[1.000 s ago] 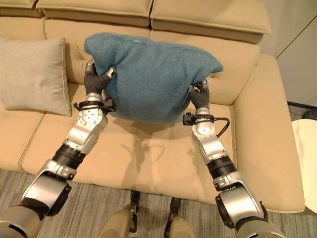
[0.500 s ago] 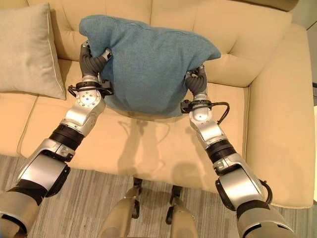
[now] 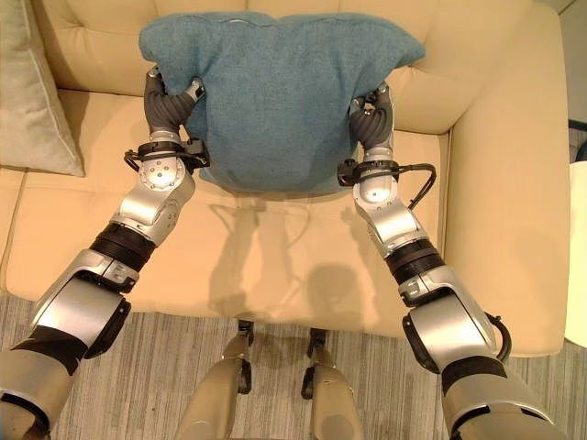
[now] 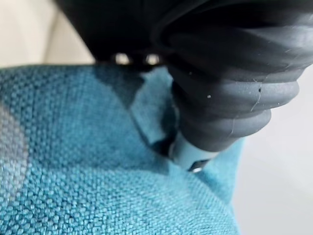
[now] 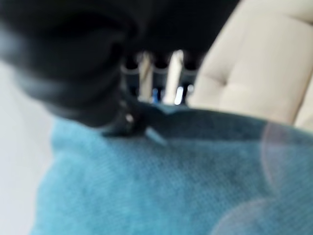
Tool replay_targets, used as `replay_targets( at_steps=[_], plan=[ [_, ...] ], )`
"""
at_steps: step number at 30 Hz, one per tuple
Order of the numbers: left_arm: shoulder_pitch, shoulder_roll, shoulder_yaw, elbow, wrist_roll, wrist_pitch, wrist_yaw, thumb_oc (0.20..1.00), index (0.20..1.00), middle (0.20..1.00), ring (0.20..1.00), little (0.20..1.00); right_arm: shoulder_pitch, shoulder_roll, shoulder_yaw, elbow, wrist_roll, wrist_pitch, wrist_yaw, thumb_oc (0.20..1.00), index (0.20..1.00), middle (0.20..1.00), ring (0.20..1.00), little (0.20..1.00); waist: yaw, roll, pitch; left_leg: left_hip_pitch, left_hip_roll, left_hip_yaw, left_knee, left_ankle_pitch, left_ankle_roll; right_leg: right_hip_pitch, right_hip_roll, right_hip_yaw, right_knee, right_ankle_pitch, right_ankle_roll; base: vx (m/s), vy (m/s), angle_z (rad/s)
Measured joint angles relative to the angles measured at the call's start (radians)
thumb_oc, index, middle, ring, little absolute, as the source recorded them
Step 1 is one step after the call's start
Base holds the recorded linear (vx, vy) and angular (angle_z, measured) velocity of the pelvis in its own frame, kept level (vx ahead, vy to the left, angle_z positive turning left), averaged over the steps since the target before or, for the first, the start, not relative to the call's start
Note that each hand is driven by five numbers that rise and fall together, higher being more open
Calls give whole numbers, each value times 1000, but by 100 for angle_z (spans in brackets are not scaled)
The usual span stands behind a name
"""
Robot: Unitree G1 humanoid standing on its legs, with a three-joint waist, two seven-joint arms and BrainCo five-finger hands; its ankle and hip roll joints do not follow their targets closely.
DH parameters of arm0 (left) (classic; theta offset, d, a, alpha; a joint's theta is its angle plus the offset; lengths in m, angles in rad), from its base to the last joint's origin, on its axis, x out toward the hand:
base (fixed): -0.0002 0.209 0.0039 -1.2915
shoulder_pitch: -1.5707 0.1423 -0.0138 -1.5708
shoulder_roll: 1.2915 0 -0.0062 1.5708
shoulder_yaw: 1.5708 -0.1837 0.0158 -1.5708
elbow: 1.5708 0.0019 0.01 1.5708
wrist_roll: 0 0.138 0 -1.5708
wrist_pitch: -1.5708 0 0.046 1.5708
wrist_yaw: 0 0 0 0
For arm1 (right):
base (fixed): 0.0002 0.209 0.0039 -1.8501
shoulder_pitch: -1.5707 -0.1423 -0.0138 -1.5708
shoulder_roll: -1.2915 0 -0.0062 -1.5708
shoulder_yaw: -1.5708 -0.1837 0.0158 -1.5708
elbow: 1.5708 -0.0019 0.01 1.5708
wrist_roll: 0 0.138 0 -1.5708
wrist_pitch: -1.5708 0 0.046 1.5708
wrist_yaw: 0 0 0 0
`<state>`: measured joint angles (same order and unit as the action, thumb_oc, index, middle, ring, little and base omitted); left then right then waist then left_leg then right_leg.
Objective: Pick up all the scattered cushions and arrange them neatly on the sofa.
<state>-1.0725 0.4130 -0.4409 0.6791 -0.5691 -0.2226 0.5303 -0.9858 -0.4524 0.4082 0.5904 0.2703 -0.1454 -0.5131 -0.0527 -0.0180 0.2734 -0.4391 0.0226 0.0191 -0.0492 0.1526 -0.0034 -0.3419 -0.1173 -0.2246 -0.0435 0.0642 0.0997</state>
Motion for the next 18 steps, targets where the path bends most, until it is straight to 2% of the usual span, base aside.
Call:
replay_targets(
  at_steps=[8,9,10,11,12,13,14,15,16,17,18],
  plan=[
    [-76,23,-31,23,-1,0,0,200,200,200,200,200,-42,0,7,30,1,0,-2,200,200,200,200,200,-13,-2,-1,-40,13,-4,-6,5,6,-70,7,15,41,-1,0,2,-9,-8],
    [-77,25,-31,29,-1,-2,0,200,200,200,200,200,-44,0,11,35,0,0,-2,200,200,200,200,200,-11,-1,-1,-46,17,-12,-7,19,23,-111,2,19,107,-12,3,4,-11,-17],
    [-81,25,-31,50,-1,-6,0,200,200,200,200,200,-51,-1,20,44,0,0,-3,200,200,200,200,200,-11,3,0,-53,26,-36,-6,32,40,-183,-4,22,203,-59,26,7,-11,-16],
    [-83,26,-30,57,-1,-6,1,200,200,200,200,200,-59,0,26,52,-1,0,-3,200,200,200,200,200,-12,3,-1,-54,24,-47,-6,31,40,-199,-3,23,193,-64,37,2,-10,15],
    [-92,23,-34,61,-1,-7,1,200,200,200,200,200,-74,-1,37,69,-2,0,-3,200,200,200,200,200,-26,-2,-3,-59,-1,-52,-6,33,37,-184,-14,37,95,10,46,-15,-39,48],
    [-105,13,-33,60,0,-14,0,247,247,247,247,247,-96,-15,34,78,-4,0,-3,200,200,200,200,200,-30,3,-4,-69,-17,-56,-11,36,27,-180,-21,36,51,49,-13,-15,-39,42],
    [-109,14,-32,60,-1,-19,0,379,379,379,379,379,-111,-22,37,82,-5,0,-4,200,200,200,200,200,-16,3,-3,-77,-15,-52,-13,43,17,-183,-17,41,34,62,-10,-10,-41,10],
    [-110,14,-26,61,-2,-23,2,715,715,715,715,715,-133,-29,46,96,-13,0,-4,200,200,200,200,200,-8,4,-3,-86,-11,-56,-18,51,6,-185,-12,44,11,78,-13,0,-15,-14],
    [-113,14,-27,61,-3,-23,2,1000,1000,1000,1000,1000,-149,-28,61,105,-15,0,-4,329,329,329,329,329,-8,3,-3,-93,-6,-56,-21,55,0,-189,-6,43,3,84,-14,0,-24,-5],
    [-115,11,-28,61,-3,-25,2,1000,1000,1000,1000,1000,-153,-28,68,105,-18,0,-4,539,539,539,539,539,-7,3,-3,-98,-2,-57,-22,56,-1,-193,-3,39,3,84,-15,2,-16,5],
    [-119,1,-28,69,-3,-28,2,1000,1000,1000,1000,1000,-163,-32,73,121,-22,0,-4,595,595,595,595,595,-8,4,-3,-102,1,-57,-22,58,-4,-195,1,35,3,84,-15,-4,-22,5]
  ],
)
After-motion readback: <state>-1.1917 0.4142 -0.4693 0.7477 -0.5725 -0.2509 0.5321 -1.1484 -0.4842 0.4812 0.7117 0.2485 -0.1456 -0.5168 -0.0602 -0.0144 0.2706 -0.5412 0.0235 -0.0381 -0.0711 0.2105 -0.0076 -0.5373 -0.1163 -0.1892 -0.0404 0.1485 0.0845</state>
